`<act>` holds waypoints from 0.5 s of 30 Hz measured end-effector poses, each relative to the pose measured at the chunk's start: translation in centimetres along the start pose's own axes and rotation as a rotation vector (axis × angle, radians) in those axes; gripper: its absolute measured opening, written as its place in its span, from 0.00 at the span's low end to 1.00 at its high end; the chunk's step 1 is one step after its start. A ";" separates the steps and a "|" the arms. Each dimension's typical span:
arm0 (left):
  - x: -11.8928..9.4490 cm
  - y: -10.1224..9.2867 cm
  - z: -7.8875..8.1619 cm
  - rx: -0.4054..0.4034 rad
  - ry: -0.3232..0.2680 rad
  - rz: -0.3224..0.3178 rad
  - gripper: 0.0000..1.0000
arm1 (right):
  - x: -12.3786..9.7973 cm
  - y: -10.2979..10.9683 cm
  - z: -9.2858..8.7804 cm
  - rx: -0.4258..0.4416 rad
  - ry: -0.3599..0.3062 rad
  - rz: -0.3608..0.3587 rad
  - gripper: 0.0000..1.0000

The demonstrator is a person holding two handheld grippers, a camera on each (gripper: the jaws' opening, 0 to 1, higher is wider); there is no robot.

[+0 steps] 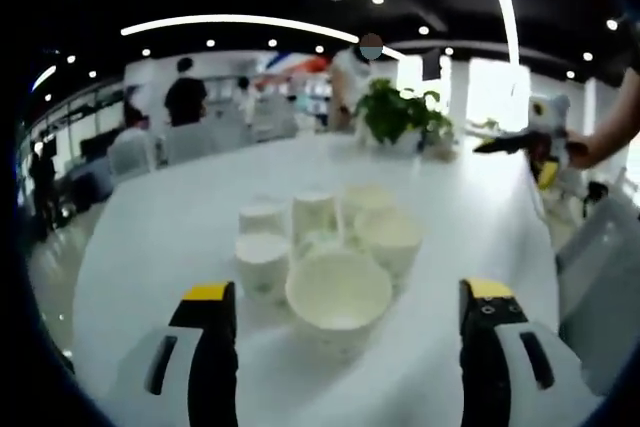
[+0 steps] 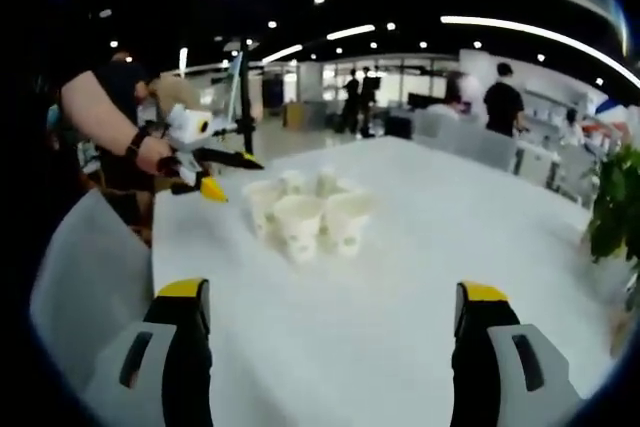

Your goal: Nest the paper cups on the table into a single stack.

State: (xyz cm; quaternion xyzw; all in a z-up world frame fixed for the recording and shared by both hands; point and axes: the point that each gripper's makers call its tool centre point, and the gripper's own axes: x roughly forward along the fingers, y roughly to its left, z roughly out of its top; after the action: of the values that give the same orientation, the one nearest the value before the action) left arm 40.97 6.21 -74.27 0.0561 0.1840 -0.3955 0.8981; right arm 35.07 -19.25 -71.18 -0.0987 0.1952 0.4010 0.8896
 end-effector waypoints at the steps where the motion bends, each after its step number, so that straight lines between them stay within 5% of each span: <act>1: 0.1 -0.1 0.0 -0.002 -0.001 -0.003 0.91 | 0.0 0.0 0.0 0.002 -0.003 0.000 1.00; 8: 0.7 -0.4 0.0 0.005 0.006 -0.017 0.88 | -0.3 -0.2 -0.2 0.011 -0.006 -0.004 1.00; 15: 1.0 -0.7 -1.3 -0.021 0.062 -0.043 0.73 | -0.4 -0.1 -0.3 0.013 -0.004 -0.009 1.00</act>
State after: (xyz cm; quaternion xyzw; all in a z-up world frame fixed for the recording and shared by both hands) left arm 40.74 5.36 -75.80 0.0551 0.2170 -0.4108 0.8838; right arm 34.85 -19.70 -71.26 -0.0929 0.1954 0.3958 0.8925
